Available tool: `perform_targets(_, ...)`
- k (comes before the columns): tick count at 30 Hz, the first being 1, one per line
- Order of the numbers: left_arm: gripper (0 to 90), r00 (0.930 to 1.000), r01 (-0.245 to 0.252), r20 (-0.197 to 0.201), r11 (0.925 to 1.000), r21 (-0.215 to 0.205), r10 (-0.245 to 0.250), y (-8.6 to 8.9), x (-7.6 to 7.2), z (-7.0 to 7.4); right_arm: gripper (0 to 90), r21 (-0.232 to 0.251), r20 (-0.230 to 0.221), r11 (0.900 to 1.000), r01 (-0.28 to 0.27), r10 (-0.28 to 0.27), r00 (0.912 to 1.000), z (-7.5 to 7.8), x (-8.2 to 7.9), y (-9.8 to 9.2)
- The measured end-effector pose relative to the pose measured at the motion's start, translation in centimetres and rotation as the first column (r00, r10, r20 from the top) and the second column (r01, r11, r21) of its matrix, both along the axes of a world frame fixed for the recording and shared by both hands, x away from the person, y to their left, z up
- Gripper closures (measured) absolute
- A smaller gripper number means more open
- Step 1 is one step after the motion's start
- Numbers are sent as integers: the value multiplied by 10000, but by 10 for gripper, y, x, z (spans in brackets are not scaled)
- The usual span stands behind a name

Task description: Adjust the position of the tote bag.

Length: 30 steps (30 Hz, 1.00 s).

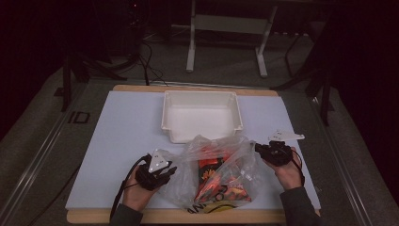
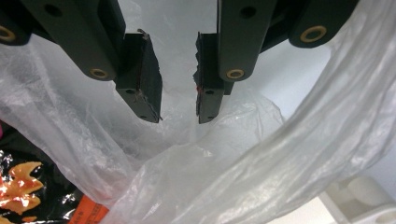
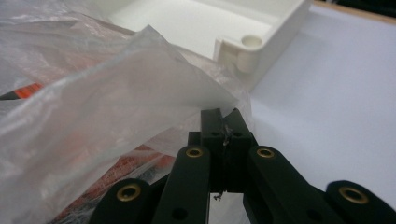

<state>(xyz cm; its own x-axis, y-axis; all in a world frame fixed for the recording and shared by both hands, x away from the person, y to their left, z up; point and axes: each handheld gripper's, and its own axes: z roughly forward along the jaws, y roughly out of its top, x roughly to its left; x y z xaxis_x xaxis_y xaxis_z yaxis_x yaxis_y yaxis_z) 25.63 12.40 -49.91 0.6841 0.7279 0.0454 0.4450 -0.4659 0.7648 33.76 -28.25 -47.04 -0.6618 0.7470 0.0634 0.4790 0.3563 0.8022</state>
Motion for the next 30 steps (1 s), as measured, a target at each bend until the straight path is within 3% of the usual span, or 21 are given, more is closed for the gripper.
perform_targets(3,697,10000,46,16,9999,-157,-46,-1,-3,2,890,-36,-59,9997,-235,235,9997,-1,-1,1)
perform_targets(4,694,9999,123,46,9997,-218,-122,-2,-5,4,801,-25,-90,9988,-498,498,9987,0,-5,3)
perform_targets(5,691,9994,316,179,9993,-210,-313,-5,-9,7,766,-33,-51,9986,-536,536,9985,1,-6,4)
perform_targets(11,676,9941,939,572,9952,-278,-922,-18,-21,21,623,192,34,9937,-1107,1107,9939,14,-18,3)
perform_targets(14,668,9866,1480,744,9885,-325,-1453,-31,-28,30,576,185,33,9934,-1135,1135,9935,18,-23,1)
perform_targets(16,664,9866,1480,744,9885,-325,-1453,-31,-28,30,576,168,25,9942,-1065,1064,9943,18,-25,0)
perform_targets(18,662,9812,1803,772,9830,-358,-1771,-41,-30,34,541,111,86,9955,-939,938,9955,20,-30,-5)
perform_targets(22,665,9765,2052,748,9781,-354,-2021,-52,-29,34,543,70,141,9967,-805,804,9967,21,-32,-9)
perform_targets(23,666,9734,2202,705,9751,-280,-2178,-59,-29,33,588,288,241,9972,-693,686,9974,26,-36,-16)
perform_targets(30,671,9601,2769,447,9609,-93,-2762,-86,-26,26,647,760,666,9914,-1063,1013,9926,40,-44,-15)
